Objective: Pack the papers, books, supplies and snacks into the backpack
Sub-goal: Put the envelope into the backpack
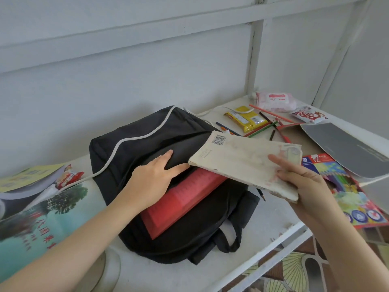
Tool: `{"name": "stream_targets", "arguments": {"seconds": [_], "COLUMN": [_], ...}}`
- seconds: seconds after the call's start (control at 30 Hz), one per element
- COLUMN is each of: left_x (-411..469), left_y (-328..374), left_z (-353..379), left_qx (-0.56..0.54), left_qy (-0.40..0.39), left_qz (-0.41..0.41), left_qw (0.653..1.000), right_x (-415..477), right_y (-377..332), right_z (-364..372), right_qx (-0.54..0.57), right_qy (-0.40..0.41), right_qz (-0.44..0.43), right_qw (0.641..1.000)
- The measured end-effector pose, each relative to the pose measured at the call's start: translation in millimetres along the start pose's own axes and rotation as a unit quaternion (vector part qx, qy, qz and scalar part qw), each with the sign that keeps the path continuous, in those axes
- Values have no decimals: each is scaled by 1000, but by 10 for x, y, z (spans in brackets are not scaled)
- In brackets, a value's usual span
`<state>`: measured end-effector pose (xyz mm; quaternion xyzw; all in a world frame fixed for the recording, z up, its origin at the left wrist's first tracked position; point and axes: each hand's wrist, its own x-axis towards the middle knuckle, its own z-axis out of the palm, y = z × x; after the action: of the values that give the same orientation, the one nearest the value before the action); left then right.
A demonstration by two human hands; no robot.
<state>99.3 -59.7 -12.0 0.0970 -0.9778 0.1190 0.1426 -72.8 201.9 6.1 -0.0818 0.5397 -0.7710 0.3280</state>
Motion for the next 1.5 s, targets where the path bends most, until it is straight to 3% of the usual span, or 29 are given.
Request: {"name": "stream_targets", "arguments": {"seconds": [0.2, 0.37, 0.6, 0.9, 0.97, 1.07, 1.13, 1.27, 1.37, 1.43, 1.5], "left_x": [30, 230, 423, 498, 518, 544, 547, 550, 558, 559, 560], "left_y": [-156, -365, -532, -534, -532, -532, -533, -539, -535, -548, -589], "left_z": [-68, -324, -665, -901, -917, -929, -928, -959, -1010, -1046, -1089], "left_qx": [-11, -136, -136, -101, -94, -92, -95, -92, -86, -88, -103], "left_qy": [-73, -126, -82, -29, -13, -1, 1, 15, 22, 18, 11], "left_qz": [-17, -52, -30, -41, -45, -45, -45, -48, -45, -39, -38], "left_qw": [997, 981, 987, 994, 995, 995, 994, 995, 995, 995, 994], "right_x": [-245, -351, -301, 70, 101, 157, 202, 334, 443, 502, 568], "right_y": [96, 158, 151, 248, 203, 128, 90, 41, 12, 7, 40], "right_z": [-68, -5, 329, 1030, 1112, 1197, 1246, 1359, 1523, 1634, 1726], "right_qx": [-30, -39, -34, -79, -148, -384, -436, -346, -189, -102, -95], "right_qy": [-20, -39, -78, -41, -43, -9, -9, -55, -75, -97, -116], "right_qz": [-4, 15, 48, 28, 21, -23, -9, 55, 136, 168, 176], "right_qw": [999, 998, 995, 996, 988, 923, 900, 935, 970, 976, 973]}}
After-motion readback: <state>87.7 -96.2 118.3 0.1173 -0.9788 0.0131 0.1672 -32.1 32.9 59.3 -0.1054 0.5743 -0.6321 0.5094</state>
